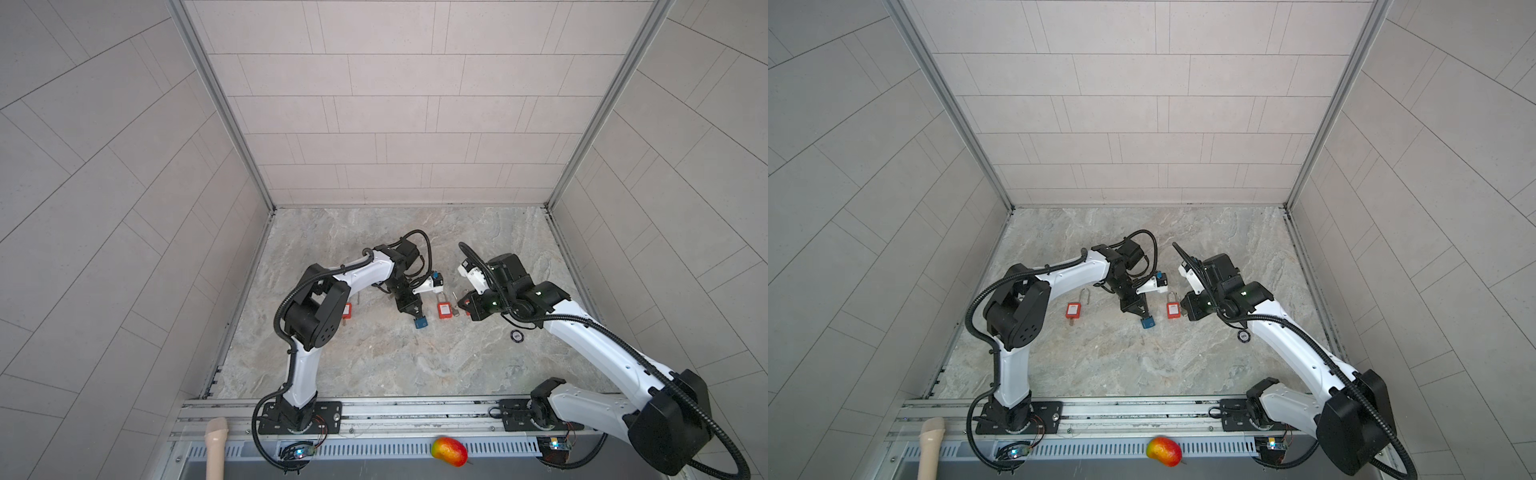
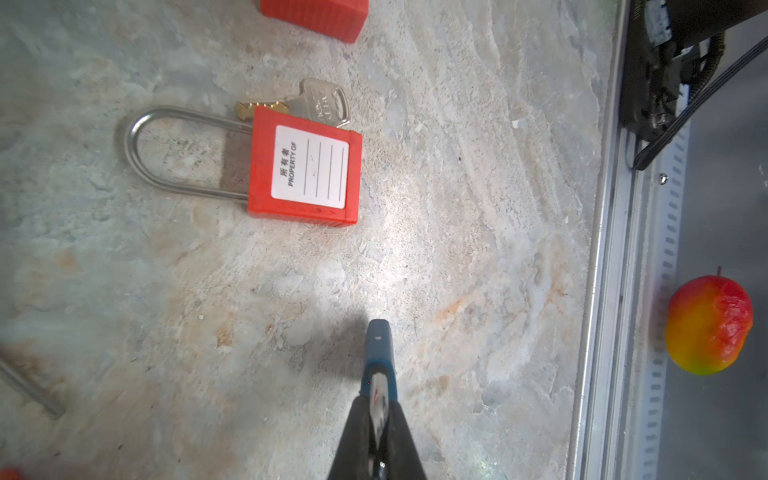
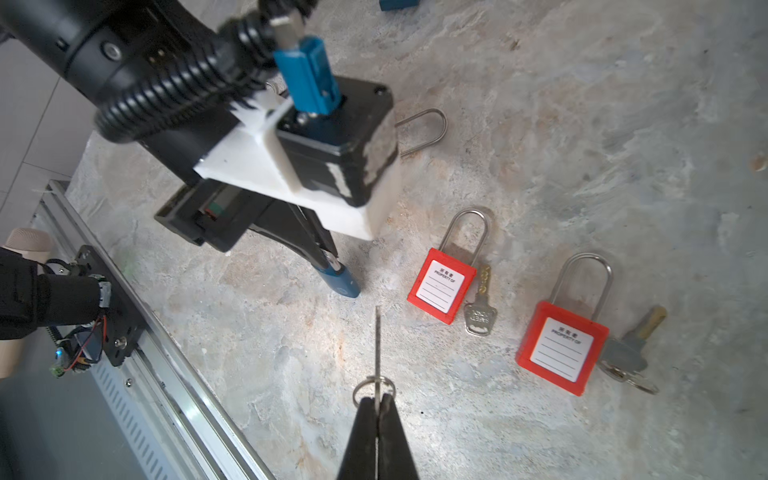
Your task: Lock with the key
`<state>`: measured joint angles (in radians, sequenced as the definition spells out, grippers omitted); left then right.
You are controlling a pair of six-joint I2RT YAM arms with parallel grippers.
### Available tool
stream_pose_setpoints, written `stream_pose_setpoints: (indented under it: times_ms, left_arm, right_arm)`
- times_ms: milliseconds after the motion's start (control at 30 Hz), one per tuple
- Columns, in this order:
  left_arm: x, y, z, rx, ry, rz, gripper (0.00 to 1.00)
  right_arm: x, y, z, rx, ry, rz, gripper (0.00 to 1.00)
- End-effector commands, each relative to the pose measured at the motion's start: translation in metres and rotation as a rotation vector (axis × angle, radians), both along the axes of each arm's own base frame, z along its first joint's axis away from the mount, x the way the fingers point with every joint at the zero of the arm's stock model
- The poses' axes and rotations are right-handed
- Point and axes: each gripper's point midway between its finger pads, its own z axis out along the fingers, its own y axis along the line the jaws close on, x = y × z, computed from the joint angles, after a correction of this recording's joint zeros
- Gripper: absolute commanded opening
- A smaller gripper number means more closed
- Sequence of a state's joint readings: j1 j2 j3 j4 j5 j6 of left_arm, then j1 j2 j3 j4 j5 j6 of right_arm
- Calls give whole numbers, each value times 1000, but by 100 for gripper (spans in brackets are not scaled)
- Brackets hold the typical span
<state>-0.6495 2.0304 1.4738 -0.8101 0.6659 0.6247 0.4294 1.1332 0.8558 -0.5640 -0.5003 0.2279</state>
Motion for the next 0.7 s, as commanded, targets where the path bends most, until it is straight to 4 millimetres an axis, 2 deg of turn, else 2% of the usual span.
stream_pose_setpoints:
  times_ms: [0, 333, 400, 567, 667]
  left_arm:
    - [6, -2, -3, 49, -27, -7, 4]
    - [31, -5, -25, 135, -93, 9, 14]
    - [36, -4, -28, 151, -109, 15, 21]
    - [53, -7, -23, 147, -187, 47, 33]
    - [66, -11, -12, 131, -248, 62, 39]
  right_arm:
    - [-1, 7, 2, 68, 45, -48, 0]
    - [-6, 3, -17, 61, 142, -125, 0]
    - [-6, 2, -18, 56, 144, -136, 0]
    - [-7, 0, -19, 59, 151, -164, 0]
    - [-8, 1, -21, 52, 160, -173, 0]
